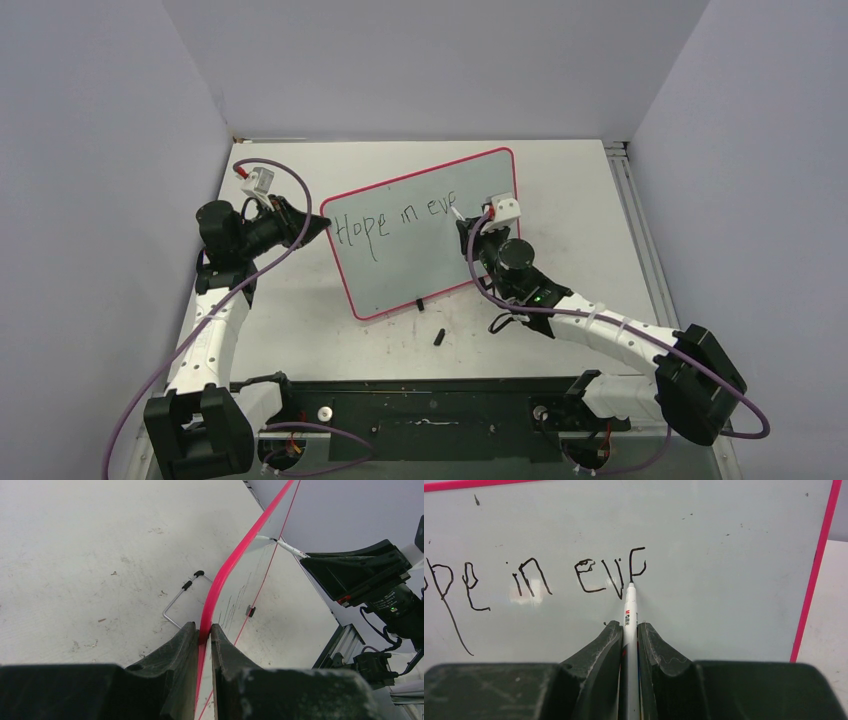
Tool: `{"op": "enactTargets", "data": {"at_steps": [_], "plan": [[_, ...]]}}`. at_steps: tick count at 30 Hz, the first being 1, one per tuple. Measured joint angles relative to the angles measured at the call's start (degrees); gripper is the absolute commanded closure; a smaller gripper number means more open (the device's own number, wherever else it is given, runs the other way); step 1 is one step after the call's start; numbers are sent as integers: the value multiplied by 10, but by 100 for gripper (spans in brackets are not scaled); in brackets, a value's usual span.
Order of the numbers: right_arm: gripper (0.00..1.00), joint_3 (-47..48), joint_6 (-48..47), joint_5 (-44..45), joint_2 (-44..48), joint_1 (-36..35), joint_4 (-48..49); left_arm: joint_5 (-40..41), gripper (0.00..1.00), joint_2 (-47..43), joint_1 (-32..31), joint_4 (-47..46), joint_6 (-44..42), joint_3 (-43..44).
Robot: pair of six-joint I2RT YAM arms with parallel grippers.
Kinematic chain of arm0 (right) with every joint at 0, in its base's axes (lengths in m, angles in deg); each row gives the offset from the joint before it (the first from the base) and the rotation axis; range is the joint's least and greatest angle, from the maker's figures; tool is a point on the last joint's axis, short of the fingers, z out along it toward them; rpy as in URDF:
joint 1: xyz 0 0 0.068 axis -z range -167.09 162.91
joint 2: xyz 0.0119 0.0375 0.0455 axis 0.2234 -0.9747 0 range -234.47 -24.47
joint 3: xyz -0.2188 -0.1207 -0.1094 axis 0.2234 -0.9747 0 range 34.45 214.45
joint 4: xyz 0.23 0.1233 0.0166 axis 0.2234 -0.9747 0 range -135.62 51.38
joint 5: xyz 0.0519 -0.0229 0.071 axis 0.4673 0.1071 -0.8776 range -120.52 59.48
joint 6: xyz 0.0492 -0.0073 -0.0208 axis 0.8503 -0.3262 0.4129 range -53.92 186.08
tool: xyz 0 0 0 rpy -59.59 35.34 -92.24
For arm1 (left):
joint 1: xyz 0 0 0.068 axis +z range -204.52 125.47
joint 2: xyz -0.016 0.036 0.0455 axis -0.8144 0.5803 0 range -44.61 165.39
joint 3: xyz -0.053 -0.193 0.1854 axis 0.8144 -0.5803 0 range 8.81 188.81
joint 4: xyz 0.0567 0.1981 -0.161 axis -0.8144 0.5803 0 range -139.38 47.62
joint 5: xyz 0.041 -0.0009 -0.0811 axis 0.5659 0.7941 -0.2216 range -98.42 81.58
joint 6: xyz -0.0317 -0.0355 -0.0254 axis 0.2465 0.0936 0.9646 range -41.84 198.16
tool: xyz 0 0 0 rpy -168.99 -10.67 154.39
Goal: Write a sentence on the whiteboard
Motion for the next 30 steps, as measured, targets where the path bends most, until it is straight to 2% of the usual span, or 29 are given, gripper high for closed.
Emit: {"op": "enactTargets", "data": {"at_steps": [30], "plan": [[95,-11,-12,31,52,0,-25,0,88,0,-1,0,0,0]]}}
